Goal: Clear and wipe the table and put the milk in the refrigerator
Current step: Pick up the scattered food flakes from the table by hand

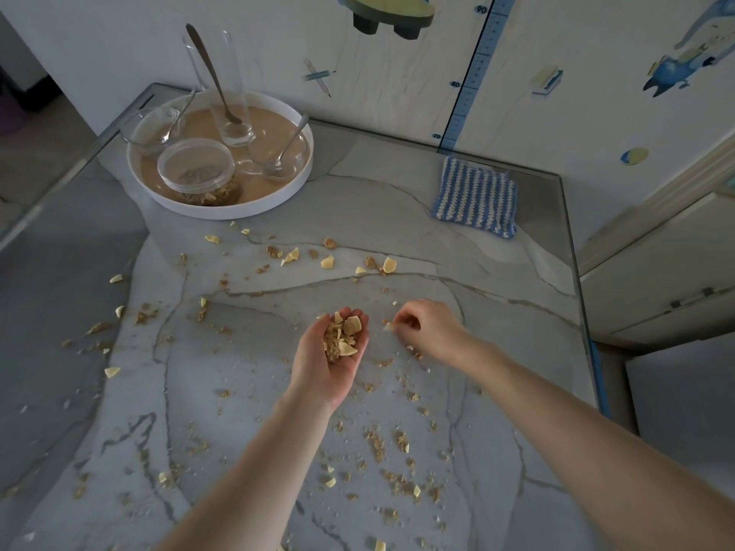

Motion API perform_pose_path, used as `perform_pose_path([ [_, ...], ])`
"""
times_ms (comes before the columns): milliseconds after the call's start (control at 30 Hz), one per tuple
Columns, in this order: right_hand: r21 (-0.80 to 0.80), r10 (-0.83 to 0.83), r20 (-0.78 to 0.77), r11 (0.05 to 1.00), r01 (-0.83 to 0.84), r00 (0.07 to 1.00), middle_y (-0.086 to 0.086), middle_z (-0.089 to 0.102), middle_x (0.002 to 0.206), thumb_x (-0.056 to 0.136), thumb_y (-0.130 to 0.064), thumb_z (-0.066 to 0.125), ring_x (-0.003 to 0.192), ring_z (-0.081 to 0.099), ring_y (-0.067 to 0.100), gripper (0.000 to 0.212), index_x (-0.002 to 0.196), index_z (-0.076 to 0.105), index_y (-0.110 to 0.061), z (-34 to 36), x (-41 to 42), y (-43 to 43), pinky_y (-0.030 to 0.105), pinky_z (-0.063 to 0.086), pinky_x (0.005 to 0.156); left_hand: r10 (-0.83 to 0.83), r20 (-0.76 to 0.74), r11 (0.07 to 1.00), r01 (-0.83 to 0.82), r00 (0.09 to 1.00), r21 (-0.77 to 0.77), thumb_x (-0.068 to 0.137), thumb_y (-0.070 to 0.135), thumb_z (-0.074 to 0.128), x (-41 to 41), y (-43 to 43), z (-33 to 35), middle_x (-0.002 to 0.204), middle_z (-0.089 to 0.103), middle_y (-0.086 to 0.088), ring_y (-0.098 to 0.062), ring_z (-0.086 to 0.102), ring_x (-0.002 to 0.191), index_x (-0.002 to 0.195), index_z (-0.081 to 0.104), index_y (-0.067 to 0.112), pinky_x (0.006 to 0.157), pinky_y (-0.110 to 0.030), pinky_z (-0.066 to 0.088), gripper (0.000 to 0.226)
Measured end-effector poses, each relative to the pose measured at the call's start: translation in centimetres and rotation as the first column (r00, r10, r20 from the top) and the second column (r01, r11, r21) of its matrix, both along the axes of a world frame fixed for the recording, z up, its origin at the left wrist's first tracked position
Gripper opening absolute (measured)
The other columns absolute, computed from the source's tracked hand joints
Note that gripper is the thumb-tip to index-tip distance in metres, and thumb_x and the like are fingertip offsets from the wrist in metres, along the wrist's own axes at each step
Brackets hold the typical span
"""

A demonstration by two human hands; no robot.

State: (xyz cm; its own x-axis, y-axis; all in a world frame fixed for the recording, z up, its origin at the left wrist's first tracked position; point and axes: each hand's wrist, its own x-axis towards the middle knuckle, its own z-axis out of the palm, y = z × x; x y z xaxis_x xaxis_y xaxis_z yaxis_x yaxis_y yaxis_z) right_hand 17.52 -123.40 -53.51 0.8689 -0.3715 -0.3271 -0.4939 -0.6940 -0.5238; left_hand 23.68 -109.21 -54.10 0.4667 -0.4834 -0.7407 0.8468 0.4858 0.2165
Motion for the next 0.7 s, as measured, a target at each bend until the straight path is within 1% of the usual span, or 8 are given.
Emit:
perform_pose_path([
  [100, 0.072, -0.037, 0.106, 0.997, 0.03, 0.994, 0.0, 0.063, 0.086, 0.088, -0.018, 0.055, 0.066, 0.049, 0.0, 0.016, 0.094, 0.066, -0.006, 1.1, 0.9, 0.3, 0.0, 0.036, 0.058, -0.008, 0.023, 1.0, 0.007, 1.0, 0.025, 0.098, 0.016, 0.038, 0.2, -0.3, 0.1, 0.091, 0.063, -0.014, -0.024, 0.062, 0.088, 0.092, 0.058, 0.0, 0.082, -0.033, 0.051, 0.026],
  [167, 0.084, -0.016, 0.148, 0.996, 0.003, 0.989, -0.004, 0.059, 0.081, 0.089, -0.017, 0.054, 0.064, 0.048, -0.002, 0.015, 0.092, 0.065, -0.007, 1.8, 1.5, 0.6, -0.002, 0.036, 0.057, -0.008, 0.03, 0.999, 0.007, 1.0, 0.048, 0.098, 0.016, 0.039, 0.4, -0.6, 0.2, 0.092, 0.064, -0.014, -0.023, 0.062, 0.088, 0.093, 0.058, 0.0, 0.083, -0.034, 0.05, 0.026],
  [267, 0.029, -0.021, 0.142, 0.999, 0.017, 0.99, 0.001, 0.063, 0.093, 0.089, -0.017, 0.052, 0.078, 0.053, 0.009, 0.016, 0.095, 0.064, -0.008, 1.7, 1.9, 0.3, 0.008, 0.035, 0.057, 0.013, 0.02, 0.999, -0.014, 1.0, 0.043, 0.098, 0.016, 0.039, 0.8, -0.6, 0.2, 0.092, 0.064, -0.014, -0.024, 0.063, 0.089, 0.094, 0.058, -0.001, 0.081, -0.034, 0.051, 0.026],
  [333, -0.018, -0.024, 0.075, 1.0, 0.025, 0.997, 0.005, 0.065, 0.101, 0.089, -0.017, 0.052, 0.088, 0.056, 0.015, 0.017, 0.098, 0.064, -0.008, 1.0, 1.7, -0.1, 0.017, 0.034, 0.065, 0.039, 0.013, 0.999, -0.04, 0.999, 0.026, 0.098, 0.016, 0.038, 1.2, -0.3, 0.2, 0.091, 0.063, -0.013, -0.023, 0.063, 0.088, 0.093, 0.059, 0.0, 0.081, -0.033, 0.051, 0.026],
  [467, 0.043, 0.007, 0.061, 0.999, -0.009, 0.998, 0.011, 0.064, 0.104, 0.086, -0.018, 0.059, 0.088, 0.056, 0.017, 0.02, 0.102, 0.064, -0.007, 0.0, 1.7, 0.3, 0.024, 0.042, 0.078, 0.09, 0.035, 0.996, -0.09, 0.995, -0.004, 0.098, 0.018, 0.037, 2.4, 0.6, 0.0, 0.08, 0.066, -0.009, -0.02, 0.064, 0.083, 0.087, 0.059, 0.003, 0.078, -0.031, 0.053, 0.029],
  [533, 0.076, 0.078, 0.04, 0.994, -0.081, 0.996, 0.012, 0.061, 0.106, 0.084, -0.022, 0.064, 0.086, 0.052, 0.014, 0.028, 0.107, 0.062, -0.007, -0.1, 2.0, 1.1, 0.024, 0.041, 0.079, 0.095, 0.057, 0.996, -0.095, 0.994, -0.002, 0.098, 0.02, 0.037, 3.0, 1.0, -0.2, 0.074, 0.068, -0.007, -0.018, 0.067, 0.077, 0.085, 0.059, 0.005, 0.075, -0.028, 0.056, 0.03],
  [600, 0.052, 0.181, -0.034, 0.983, -0.179, 0.983, 0.009, 0.056, 0.11, 0.082, -0.026, 0.066, 0.092, 0.051, 0.015, 0.037, 0.115, 0.059, -0.01, -0.3, 2.2, 1.9, 0.025, 0.04, 0.082, 0.104, 0.061, 0.995, -0.104, 0.993, -0.008, 0.098, 0.021, 0.037, 3.3, 1.3, -0.3, 0.075, 0.068, -0.006, -0.017, 0.068, 0.076, 0.085, 0.06, 0.005, 0.071, -0.027, 0.057, 0.03],
  [700, -0.08, 0.276, -0.076, 0.956, -0.281, 0.958, 0.003, 0.049, 0.101, 0.087, -0.024, 0.06, 0.106, 0.052, 0.022, 0.027, 0.112, 0.061, -0.015, -0.5, 2.3, 2.7, 0.025, 0.036, 0.08, 0.112, 0.069, 0.994, -0.111, 0.991, -0.015, 0.098, 0.021, 0.038, 3.3, 1.6, -0.4, 0.078, 0.069, -0.007, -0.018, 0.066, 0.086, 0.087, 0.06, 0.005, 0.072, -0.028, 0.057, 0.029],
])
